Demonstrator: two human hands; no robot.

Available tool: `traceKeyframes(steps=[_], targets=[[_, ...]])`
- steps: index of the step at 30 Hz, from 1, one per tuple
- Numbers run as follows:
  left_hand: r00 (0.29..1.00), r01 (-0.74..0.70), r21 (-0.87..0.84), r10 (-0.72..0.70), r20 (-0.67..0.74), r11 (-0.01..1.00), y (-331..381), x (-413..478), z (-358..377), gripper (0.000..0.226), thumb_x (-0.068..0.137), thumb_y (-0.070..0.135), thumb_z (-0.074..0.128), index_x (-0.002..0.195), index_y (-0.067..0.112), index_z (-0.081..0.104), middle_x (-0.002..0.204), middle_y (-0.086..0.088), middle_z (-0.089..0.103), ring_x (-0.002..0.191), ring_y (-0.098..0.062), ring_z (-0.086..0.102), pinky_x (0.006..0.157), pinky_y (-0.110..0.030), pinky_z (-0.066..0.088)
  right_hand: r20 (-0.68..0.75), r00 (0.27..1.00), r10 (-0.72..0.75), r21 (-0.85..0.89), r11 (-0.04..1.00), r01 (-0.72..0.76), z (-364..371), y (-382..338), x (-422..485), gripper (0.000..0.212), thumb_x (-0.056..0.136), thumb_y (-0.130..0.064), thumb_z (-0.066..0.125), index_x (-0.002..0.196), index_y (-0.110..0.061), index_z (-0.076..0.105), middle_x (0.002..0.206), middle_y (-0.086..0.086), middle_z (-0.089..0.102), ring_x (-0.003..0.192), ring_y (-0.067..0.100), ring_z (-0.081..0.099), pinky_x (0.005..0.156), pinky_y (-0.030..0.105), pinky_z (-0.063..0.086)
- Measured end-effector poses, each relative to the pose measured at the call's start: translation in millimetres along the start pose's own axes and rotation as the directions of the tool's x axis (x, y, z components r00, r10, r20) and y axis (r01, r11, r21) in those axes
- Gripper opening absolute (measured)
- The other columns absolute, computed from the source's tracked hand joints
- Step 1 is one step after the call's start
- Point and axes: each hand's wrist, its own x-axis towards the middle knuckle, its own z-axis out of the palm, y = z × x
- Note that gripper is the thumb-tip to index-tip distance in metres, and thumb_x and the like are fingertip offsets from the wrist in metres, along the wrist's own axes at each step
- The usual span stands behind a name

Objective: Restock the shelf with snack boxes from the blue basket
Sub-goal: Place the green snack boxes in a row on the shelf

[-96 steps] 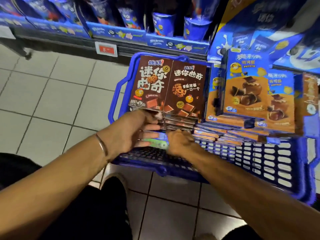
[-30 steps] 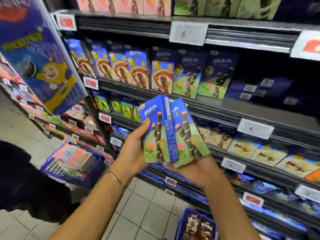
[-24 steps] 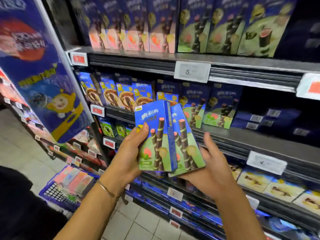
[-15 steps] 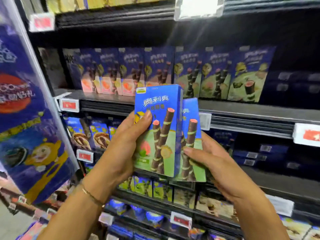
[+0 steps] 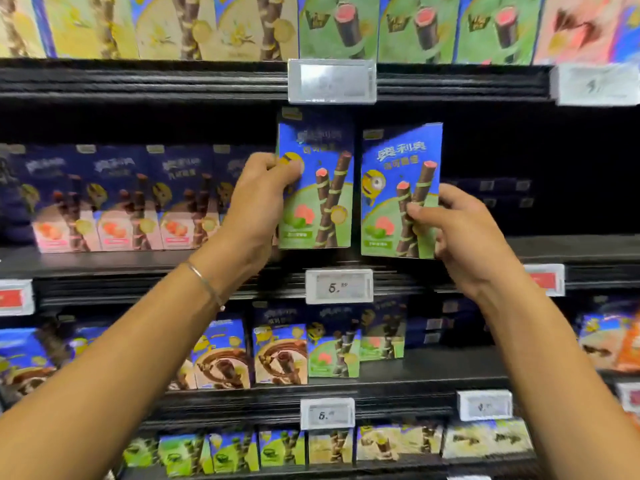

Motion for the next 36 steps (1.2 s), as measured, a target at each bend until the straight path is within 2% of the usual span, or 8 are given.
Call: traceKeyframes(steps=[4, 6, 8, 11, 16, 27, 30, 36], targets=[[0.994, -0.11, 0.229, 0.102, 0.044, 0.967, -11.8, 15.0, 17.2, 0.028, 0.085, 0.027, 0.072, 0.103, 0.014, 0.055, 0.107, -0.011, 0.068, 0.097, -0.025, 0.066, 0.09, -0.042, 0.057, -0.086, 0.996, 0.027, -0.131, 0.991, -0.038, -4.9, 6.5, 22.0, 0.029, 0.094, 0.002, 0.061, 0.121, 0.009, 0.052, 0.094, 0.022, 0.068, 0.071, 0.029, 0.065, 0.054, 0.036, 0.058], [0.99, -0.137, 0.331, 0.142, 0.01, 0.933, -23.1, 23.4, 19.6, 0.024, 0.089, 0.025, 0.074, 0.101, 0.013, 0.057, 0.102, -0.007, 0.065, 0.084, -0.016, 0.061, 0.067, -0.014, 0.049, -0.109, 0.993, 0.037, -0.182, 0.982, -0.057, -8.2, 12.5, 30.0, 0.036, 0.094, -0.001, 0.064, 0.124, 0.009, 0.046, 0.104, 0.026, 0.071, 0.077, 0.03, 0.068, 0.066, 0.042, 0.061], [0.985, -0.134, 0.453, 0.168, -0.036, 0.882, -35.4, 29.9, 20.8, 0.025, 0.097, 0.025, 0.07, 0.107, 0.006, 0.057, 0.098, -0.003, 0.062, 0.075, -0.006, 0.054, 0.051, -0.007, 0.039, -0.12, 0.992, 0.029, -0.271, 0.961, -0.06, -13.9, 17.8, 36.1, 0.037, 0.094, -0.007, 0.067, 0.123, 0.004, 0.047, 0.106, 0.022, 0.072, 0.088, 0.028, 0.074, 0.076, 0.048, 0.062], [0.989, -0.082, 0.529, 0.135, -0.061, 0.845, -44.2, 29.8, 21.5, 0.029, 0.103, 0.033, 0.066, 0.107, 0.012, 0.047, 0.092, 0.004, 0.055, 0.077, -0.006, 0.05, 0.056, -0.018, 0.038, -0.108, 0.994, -0.017, -0.345, 0.938, -0.022, -23.0, 25.8, 42.6, 0.027, 0.093, -0.015, 0.07, 0.113, -0.007, 0.055, 0.084, 0.0, 0.074, 0.075, 0.012, 0.075, 0.056, 0.027, 0.059], [0.988, -0.127, 0.756, 0.151, 0.038, 0.642, -34.6, 25.2, 22.0, 0.028, 0.107, 0.029, 0.059, 0.107, 0.014, 0.036, 0.083, 0.008, 0.045, 0.069, -0.004, 0.044, 0.053, -0.022, 0.03, -0.098, 0.991, -0.088, -0.602, 0.798, 0.012, -32.9, 31.0, 56.6, 0.025, 0.089, -0.034, 0.072, 0.105, -0.018, 0.061, 0.099, -0.001, 0.07, 0.093, 0.018, 0.068, 0.089, 0.046, 0.056], [0.985, -0.17, 0.935, 0.093, 0.148, 0.31, -12.7, 22.1, 30.7, 0.013, 0.102, 0.01, 0.053, 0.101, 0.007, 0.041, 0.102, -0.013, 0.048, 0.062, -0.016, 0.041, 0.073, -0.035, 0.039, -0.069, 0.989, -0.131, -0.761, 0.648, 0.033, -30.9, 33.5, 70.3, 0.035, 0.091, -0.037, 0.068, 0.114, -0.013, 0.059, 0.113, 0.005, 0.065, 0.102, 0.025, 0.061, 0.084, 0.041, 0.053], [0.983, -0.176, 0.96, 0.09, 0.16, 0.219, -9.6, 17.3, 28.6, 0.032, 0.1, 0.028, 0.067, 0.113, 0.007, 0.047, 0.116, -0.017, 0.054, 0.085, -0.035, 0.059, 0.074, -0.043, 0.05, -0.068, 0.991, -0.118, -0.747, 0.664, 0.027, -33.2, 35.8, 71.9, 0.037, 0.091, -0.037, 0.069, 0.116, -0.013, 0.057, 0.114, 0.004, 0.064, 0.1, 0.022, 0.061, 0.074, 0.033, 0.047], [0.861, -0.287, 0.909, 0.335, 0.383, -0.303, 1.4, 21.0, 42.2, 0.076, 0.082, 0.069, 0.073, 0.124, 0.007, 0.057, 0.118, -0.02, 0.062, 0.107, -0.044, 0.059, 0.082, -0.047, 0.046, -0.134, 0.988, -0.075, -0.752, 0.657, -0.052, -37.4, 38.7, 79.0, 0.079, 0.077, -0.059, 0.075, 0.13, -0.01, 0.043, 0.145, 0.021, 0.038, 0.136, 0.039, 0.037, 0.106, 0.052, 0.043]])
